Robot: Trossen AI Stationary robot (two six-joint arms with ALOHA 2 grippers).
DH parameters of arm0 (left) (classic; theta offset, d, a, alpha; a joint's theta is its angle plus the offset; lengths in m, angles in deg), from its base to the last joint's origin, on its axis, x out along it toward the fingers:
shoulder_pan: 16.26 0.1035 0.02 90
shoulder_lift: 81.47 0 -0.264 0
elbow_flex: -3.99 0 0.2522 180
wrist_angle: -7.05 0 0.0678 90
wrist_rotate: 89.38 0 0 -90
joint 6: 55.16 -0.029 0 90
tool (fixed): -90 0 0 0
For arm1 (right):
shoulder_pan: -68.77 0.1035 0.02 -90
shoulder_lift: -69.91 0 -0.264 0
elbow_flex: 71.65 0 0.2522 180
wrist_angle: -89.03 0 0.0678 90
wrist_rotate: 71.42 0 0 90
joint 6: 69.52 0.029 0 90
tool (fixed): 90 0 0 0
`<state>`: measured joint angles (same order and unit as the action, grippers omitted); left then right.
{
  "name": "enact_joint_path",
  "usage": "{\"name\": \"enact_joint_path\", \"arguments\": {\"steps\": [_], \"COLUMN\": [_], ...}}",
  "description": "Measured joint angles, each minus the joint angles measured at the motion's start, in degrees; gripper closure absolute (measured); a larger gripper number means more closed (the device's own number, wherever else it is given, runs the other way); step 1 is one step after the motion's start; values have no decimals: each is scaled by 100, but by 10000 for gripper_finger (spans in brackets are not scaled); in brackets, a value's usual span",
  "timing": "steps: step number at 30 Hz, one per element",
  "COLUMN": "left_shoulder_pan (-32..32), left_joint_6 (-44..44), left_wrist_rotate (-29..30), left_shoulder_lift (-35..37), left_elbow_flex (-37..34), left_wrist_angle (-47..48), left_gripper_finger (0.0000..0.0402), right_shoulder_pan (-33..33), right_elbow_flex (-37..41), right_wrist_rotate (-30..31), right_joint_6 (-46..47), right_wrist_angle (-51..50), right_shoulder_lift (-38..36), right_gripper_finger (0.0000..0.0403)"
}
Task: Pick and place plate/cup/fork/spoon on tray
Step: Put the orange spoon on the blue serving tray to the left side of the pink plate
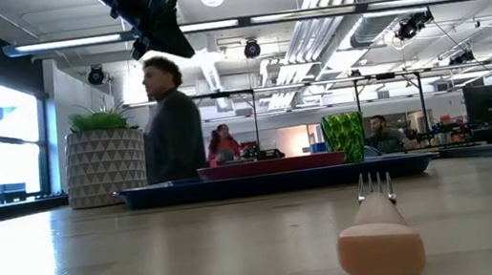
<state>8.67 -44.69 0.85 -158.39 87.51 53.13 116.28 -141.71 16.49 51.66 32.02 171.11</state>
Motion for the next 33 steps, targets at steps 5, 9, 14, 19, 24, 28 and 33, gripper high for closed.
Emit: {"name": "enact_joint_path", "arguments": {"steps": [5, 9, 14, 19, 24, 28, 33], "left_shoulder_pan": [0, 0, 0, 0, 0, 0, 0], "left_joint_6": [-2, -3, -5, -8, -4, -5, -4], "left_wrist_rotate": [0, 0, 0, 0, 0, 0, 0], "left_shoulder_lift": [0, 0, 0, 0, 1, 0, 0], "left_elbow_flex": [0, 0, 0, 0, -1, -1, -2], "left_wrist_angle": [1, 0, 0, 1, 1, 2, 4], "left_gripper_finger": [378, 378, 378, 378, 378, 378, 378], "right_shoulder_pan": [-80, -118, -118, -118, -118, -118, -135], "right_elbow_flex": [2, 7, 9, 11, 13, 8, -123], "right_wrist_rotate": [-55, -120, -123, -147, -145, -185, -191], "right_joint_6": [-17, 85, 239, 324, 351, 353, 391], "right_wrist_angle": [27, 30, 58, 76, 80, 80, -4], "right_shoulder_lift": [8, 15, 21, 23, 25, 28, 38], "right_gripper_finger": [253, 287, 324, 354, 370, 373, 373]}}
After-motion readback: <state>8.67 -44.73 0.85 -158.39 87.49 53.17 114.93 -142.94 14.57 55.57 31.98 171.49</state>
